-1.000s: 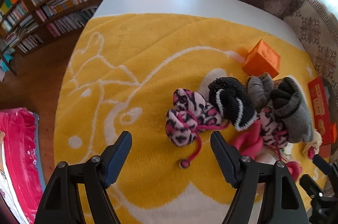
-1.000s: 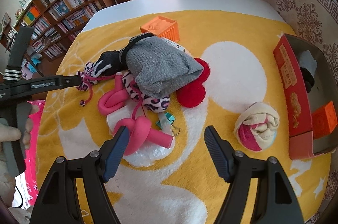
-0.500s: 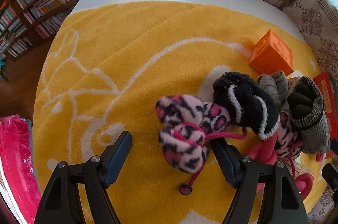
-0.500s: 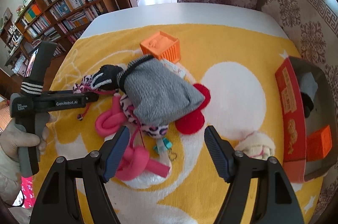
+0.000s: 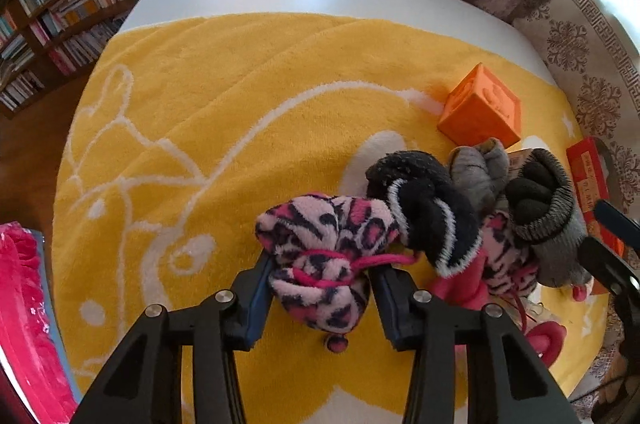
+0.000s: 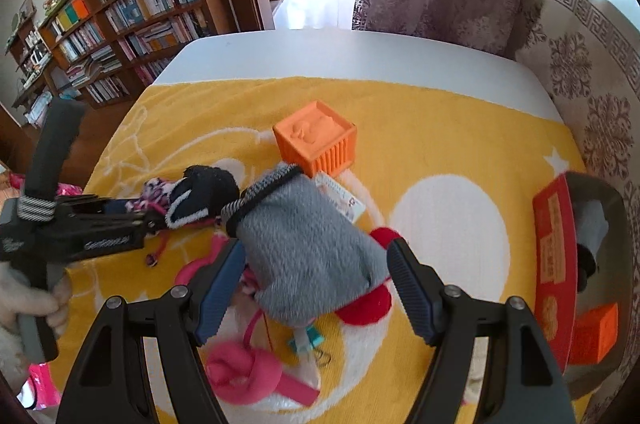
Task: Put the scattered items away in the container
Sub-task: 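Grasp the pink-leopard slipper with the left gripper while the right grasps the grey sock, then carry the slipper and sock into the box and open both grippers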
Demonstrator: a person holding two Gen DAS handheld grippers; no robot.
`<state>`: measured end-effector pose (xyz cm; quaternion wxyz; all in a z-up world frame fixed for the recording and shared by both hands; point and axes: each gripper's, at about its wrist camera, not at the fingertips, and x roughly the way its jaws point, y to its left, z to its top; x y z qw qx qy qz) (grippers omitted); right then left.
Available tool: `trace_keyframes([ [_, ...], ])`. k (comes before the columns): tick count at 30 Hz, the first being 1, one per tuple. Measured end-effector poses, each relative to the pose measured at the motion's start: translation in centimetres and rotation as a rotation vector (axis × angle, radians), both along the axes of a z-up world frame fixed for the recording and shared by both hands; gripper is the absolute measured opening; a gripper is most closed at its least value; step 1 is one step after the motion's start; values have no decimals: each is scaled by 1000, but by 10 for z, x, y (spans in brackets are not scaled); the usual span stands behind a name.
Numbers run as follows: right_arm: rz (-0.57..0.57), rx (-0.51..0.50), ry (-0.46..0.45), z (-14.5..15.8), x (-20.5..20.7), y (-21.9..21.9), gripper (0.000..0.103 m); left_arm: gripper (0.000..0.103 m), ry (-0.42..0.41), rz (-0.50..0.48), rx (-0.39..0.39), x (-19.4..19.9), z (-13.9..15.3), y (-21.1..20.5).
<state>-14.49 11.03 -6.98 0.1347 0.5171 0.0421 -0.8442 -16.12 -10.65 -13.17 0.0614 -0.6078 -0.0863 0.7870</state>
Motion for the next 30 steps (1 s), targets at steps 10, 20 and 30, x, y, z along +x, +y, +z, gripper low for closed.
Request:
trace_keyframes([
  [10, 52, 31, -62, -22, -9, -12, 67, 47, 50, 40, -5, 26, 37, -2],
  [20, 35, -58, -25, 1, 5, 13, 30, 47, 84, 47, -21, 34, 58, 35],
  [30, -60, -129, 60, 41, 34, 84, 29, 47, 143, -32, -17, 42, 95, 101],
])
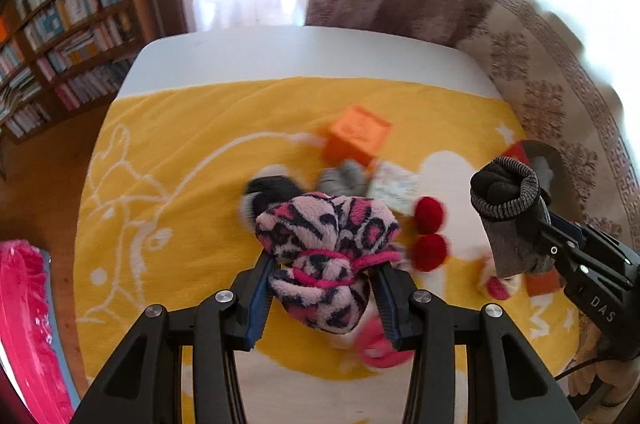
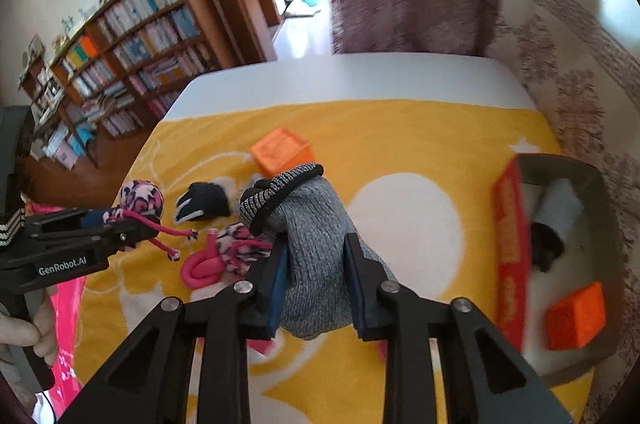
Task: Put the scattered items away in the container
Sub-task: 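Carry the slipper and sock into the box and open both grippers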
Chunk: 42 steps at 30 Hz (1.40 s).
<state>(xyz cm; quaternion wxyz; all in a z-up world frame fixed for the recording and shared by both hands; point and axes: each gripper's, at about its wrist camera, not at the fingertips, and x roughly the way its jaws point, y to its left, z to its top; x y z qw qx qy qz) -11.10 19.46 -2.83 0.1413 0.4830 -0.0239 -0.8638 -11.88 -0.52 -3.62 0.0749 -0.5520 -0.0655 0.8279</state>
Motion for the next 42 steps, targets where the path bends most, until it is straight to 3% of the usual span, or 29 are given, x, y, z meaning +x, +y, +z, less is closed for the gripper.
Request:
trace_keyframes([
  [14, -286, 52, 66, 27, 28, 159, 29, 47, 45, -206, 32, 0, 22, 143],
  [28, -336, 114, 153, 28, 13, 235, 29, 47, 54, -343, 73, -4, 27, 252],
  [31, -346, 141, 153, 27, 11, 242, 36, 48, 51, -366, 111, -7, 25, 273],
  [35, -356, 185, 181, 27, 14, 249, 63, 49, 3, -406, 190, -12, 19, 295],
  [42, -375, 183, 189, 28, 21, 260, 66, 50, -30, -416, 207, -11, 11, 307],
])
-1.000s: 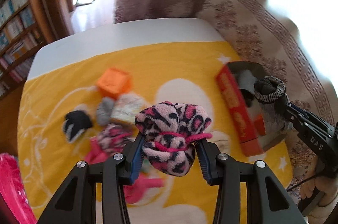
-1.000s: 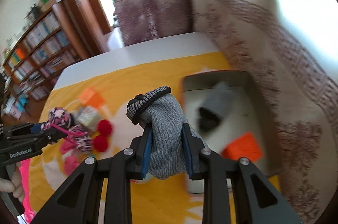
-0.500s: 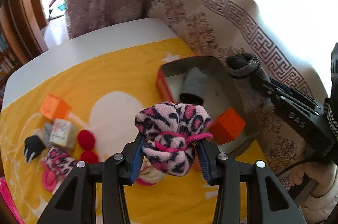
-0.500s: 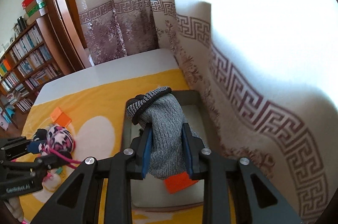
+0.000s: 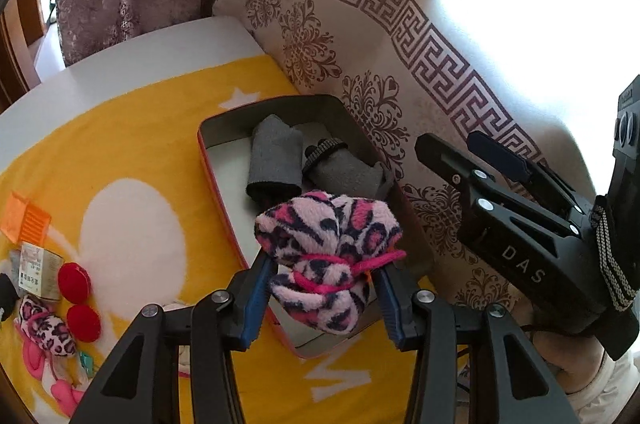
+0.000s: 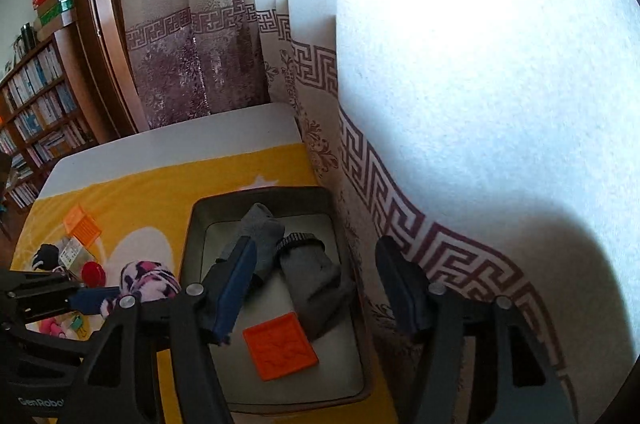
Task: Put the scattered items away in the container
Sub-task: 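Carry the slipper and sock into the box and open both grippers, then return both grippers to the pile and approach the rolled towel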
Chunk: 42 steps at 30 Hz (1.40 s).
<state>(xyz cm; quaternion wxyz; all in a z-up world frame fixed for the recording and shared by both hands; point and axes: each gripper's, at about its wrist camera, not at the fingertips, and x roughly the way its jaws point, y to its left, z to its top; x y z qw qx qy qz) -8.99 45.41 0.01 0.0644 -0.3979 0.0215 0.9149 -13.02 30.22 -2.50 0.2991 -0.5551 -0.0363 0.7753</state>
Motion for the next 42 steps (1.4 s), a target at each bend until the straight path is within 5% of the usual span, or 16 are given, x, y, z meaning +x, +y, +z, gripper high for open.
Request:
trace_keyframes([
  [2, -1, -11, -5, -1, 0, 0, 66, 70, -12, 6, 25, -1, 0, -4],
  [4, 1, -17, -10, -2, -1, -2, 66, 77, -11, 7, 66, 0, 2, -9],
  [10, -4, -19, -8, 1, -1, -11, 66, 77, 5, -28, 93, 6, 8, -8],
  [19, -18, -68, -22, 3, 8, -26, 66, 77, 16, 60, 56, 11, 12, -51],
  [27, 79, -97, -42, 12, 6, -81, 66, 77, 31, 185, 14, 21, 17, -120],
  [42, 250, -158, -152, -17, 15, -188, 66, 77, -7, 403, -52, 50, 2, -268],
])
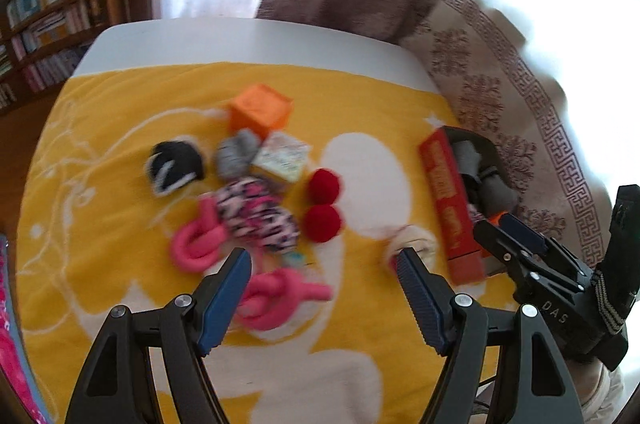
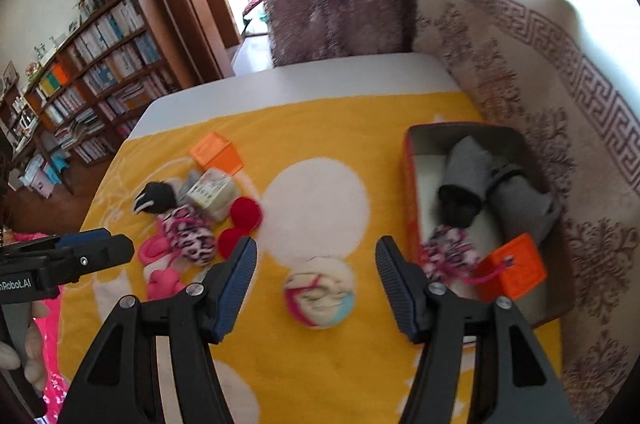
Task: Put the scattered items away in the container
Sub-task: 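Return both grippers to the pile and approach the rolled towel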
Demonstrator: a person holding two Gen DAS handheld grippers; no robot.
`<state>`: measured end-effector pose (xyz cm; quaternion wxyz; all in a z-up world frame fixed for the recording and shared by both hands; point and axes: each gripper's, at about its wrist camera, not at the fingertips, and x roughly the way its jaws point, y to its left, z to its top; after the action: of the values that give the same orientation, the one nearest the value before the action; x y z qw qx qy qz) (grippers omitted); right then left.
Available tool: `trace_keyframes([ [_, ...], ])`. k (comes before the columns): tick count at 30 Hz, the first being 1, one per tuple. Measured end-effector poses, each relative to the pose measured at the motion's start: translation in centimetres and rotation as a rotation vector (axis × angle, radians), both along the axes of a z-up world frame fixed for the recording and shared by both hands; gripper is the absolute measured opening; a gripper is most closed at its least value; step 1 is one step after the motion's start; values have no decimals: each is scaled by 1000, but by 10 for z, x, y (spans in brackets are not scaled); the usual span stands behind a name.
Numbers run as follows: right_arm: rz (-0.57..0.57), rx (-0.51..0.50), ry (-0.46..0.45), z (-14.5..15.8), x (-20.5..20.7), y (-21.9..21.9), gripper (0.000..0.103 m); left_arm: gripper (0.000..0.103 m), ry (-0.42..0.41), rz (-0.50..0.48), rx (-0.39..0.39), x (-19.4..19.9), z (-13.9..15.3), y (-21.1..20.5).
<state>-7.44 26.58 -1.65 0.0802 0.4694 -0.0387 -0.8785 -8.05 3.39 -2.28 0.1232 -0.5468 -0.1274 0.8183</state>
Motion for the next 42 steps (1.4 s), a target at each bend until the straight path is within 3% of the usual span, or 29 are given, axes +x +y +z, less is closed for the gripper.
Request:
trace_keyframes([
  [6, 6, 9, -36, -12, 6, -26, 66, 77, -23, -18, -34, 8, -15, -20],
  [22, -44, 59, -90, -27, 21, -34, 66, 77, -116, -172, -53, 5, -73, -3],
  [34, -49, 60, -107, -34, 24, -31, 66, 76, -118, -160, -65, -3, -85, -8],
  [38, -35, 61, -110, -36, 21, -30, 66, 53, -171, -155, -44, 2, -95, -5],
  [42, -15, 66, -111, -38, 18, -30, 66, 47, -184, -137, -8, 9, -98, -3],
])
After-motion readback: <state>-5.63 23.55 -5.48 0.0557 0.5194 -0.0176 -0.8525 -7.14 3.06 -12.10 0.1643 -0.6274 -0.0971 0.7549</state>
